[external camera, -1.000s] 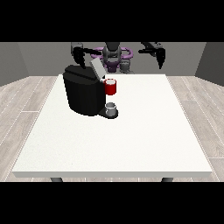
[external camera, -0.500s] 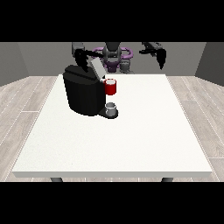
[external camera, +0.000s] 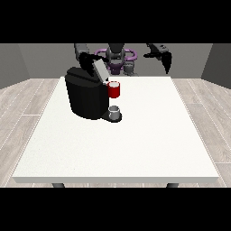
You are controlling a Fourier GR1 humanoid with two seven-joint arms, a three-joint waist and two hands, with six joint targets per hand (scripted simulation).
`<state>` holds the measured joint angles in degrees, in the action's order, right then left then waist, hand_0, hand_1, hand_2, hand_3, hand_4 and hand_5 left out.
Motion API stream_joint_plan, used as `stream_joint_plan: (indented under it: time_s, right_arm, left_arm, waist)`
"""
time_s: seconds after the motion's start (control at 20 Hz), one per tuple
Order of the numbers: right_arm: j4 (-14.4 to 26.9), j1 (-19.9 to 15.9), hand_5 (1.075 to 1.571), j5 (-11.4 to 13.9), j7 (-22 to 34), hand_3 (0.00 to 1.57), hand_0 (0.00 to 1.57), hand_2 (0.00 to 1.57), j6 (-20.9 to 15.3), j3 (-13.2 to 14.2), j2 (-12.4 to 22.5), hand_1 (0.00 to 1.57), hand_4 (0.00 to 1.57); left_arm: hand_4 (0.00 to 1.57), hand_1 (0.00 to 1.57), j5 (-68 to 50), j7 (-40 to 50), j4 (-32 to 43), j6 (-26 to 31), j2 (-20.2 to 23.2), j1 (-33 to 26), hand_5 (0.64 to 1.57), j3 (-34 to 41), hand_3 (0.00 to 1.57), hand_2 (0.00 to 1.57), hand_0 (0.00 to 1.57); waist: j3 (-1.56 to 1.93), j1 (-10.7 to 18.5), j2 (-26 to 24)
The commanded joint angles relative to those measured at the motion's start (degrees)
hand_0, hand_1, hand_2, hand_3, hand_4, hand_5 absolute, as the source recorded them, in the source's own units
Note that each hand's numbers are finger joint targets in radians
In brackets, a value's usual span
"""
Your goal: Insert the coffee pod into the coffee machine and close the lid
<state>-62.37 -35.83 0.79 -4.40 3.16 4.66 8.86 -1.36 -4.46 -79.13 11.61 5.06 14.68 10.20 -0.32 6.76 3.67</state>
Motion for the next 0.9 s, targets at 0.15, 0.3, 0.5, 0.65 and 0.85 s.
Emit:
stream_joint_plan:
  time_s: [0.15,0.3,0.5,0.65,0.85]
  right_arm:
    - [2.8,-3.89,1.571,0.64,2.57,0.0,0.0,0.0,0.16,-0.57,-0.96,0.0,0.0]
    - [3.8,-1.09,1.571,2.17,-1.64,0.0,0.0,0.0,0.74,-1.65,-1.11,0.0,0.0]
    - [0.48,-4.92,1.571,2.76,5.58,0.0,0.0,0.0,0.71,-4.29,-3.54,0.0,0.15]
    - [3.26,-4.64,1.571,5.43,0.31,0.0,0.0,0.0,-0.33,-5.14,-3.89,0.0,0.0]
    - [3.85,-8.0,1.571,6.29,2.89,0.0,0.0,0.0,-0.27,-4.22,-2.56,0.0,0.12]
  left_arm:
    - [0.0,0.0,1.73,-2.82,1.07,-0.64,0.13,-1.96,1.571,-1.63,0.0,0.0,0.0]
    - [0.02,0.0,0.76,-2.16,0.47,-1.67,0.25,-1.53,1.571,-0.79,0.0,0.0,0.0]
    - [0.19,0.0,-1.72,-3.94,6.36,0.73,4.2,-0.85,1.571,3.36,0.0,0.0,0.0]
    - [0.16,0.0,-0.61,-2.1,3.7,-1.29,1.55,0.12,1.571,0.33,0.0,0.0,0.0]
    - [0.17,0.0,-0.77,-0.25,3.69,-1.76,1.79,-0.17,1.571,0.1,0.0,0.0,0.0]
  waist:
    - [0.31,0.73,0.74]
    - [0.32,-0.06,0.7]
    - [0.29,-1.81,-1.13]
    - [0.31,-0.45,0.42]
    - [0.31,0.09,-0.94]
